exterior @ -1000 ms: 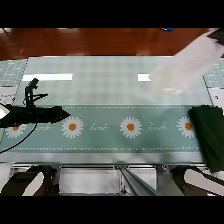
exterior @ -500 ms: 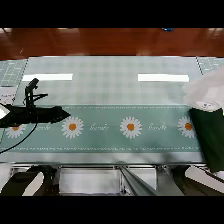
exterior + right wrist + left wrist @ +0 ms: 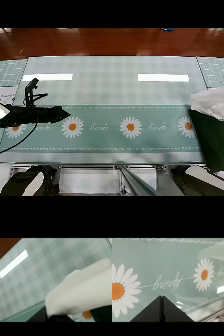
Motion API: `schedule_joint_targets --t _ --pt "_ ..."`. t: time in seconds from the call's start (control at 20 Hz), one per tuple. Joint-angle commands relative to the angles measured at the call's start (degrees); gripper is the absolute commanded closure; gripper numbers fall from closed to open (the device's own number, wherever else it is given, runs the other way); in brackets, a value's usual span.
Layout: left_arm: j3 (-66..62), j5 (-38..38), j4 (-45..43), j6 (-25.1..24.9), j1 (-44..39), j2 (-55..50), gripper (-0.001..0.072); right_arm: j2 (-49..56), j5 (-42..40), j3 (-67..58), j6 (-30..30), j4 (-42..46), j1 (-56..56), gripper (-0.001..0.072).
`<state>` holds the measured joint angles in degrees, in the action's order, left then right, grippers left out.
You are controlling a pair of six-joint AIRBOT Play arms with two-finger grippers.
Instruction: Fold the shirts.
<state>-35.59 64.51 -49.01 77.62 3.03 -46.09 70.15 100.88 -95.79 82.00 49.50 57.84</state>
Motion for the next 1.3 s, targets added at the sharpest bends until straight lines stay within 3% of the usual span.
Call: schedule_joint_targets --t 0.0,0.3,0.5,0.65,0.7,0.75,0.8,1.0,1.1,1.15,1.2,1.25 --pt "0.0 -3.3 0.0 0.0 0.0 0.0 0.0694 -4.5 3.9 6.6 0.8 13.3 1.0 0.0686" --pt "0.0 -13.4 0.0 0.0 0.0 0.0 0.0694 -18.6 5.6 25.0 8.9 47.2 1.0 0.0685" --pt "0.0 -18.3 0.0 0.0 0.0 -0.8 0.0694 -27.0 5.7 35.3 10.9 56.3 1.0 0.0684" --pt "0.0 -19.6 0.0 0.0 0.0 -2.5 0.0694 -31.0 5.7 40.6 11.3 58.2 1.0 0.0681" --pt "0.0 -19.6 0.0 0.0 -0.1 -3.3 0.0694 -31.6 5.7 41.7 12.2 59.2 1.0 0.0610" --pt "0.0 -19.6 0.0 0.0 -0.2 -4.0 0.0694 -31.9 5.7 42.6 13.0 59.6 1.0 0.0382" --pt "0.0 -19.6 0.2 0.0 -0.5 -4.8 0.0694 -31.8 5.7 42.8 13.0 59.6 1.0 0.0297" --pt "-0.3 -21.0 0.6 -0.1 -1.6 -7.0 0.0694 -30.4 4.6 42.8 14.0 58.6 1.0 0.0306" --pt "-3.2 -20.8 0.6 -1.9 -1.6 -8.0 0.0694 -29.0 1.2 42.8 14.1 49.8 1.0 0.0348" --pt "-6.1 -20.2 0.6 -2.6 -1.6 -8.7 0.0694 -28.2 -2.2 42.8 14.2 41.0 1.0 0.0488" --pt "-10.4 -18.6 0.6 -3.3 -1.6 -9.7 0.0695 -27.3 -7.3 42.8 13.9 28.1 0.7 0.0677" --pt "-15.7 -16.1 0.6 -3.5 -1.6 -11.1 0.0695 -26.3 -13.5 42.8 12.1 14.3 -0.9 0.0682"
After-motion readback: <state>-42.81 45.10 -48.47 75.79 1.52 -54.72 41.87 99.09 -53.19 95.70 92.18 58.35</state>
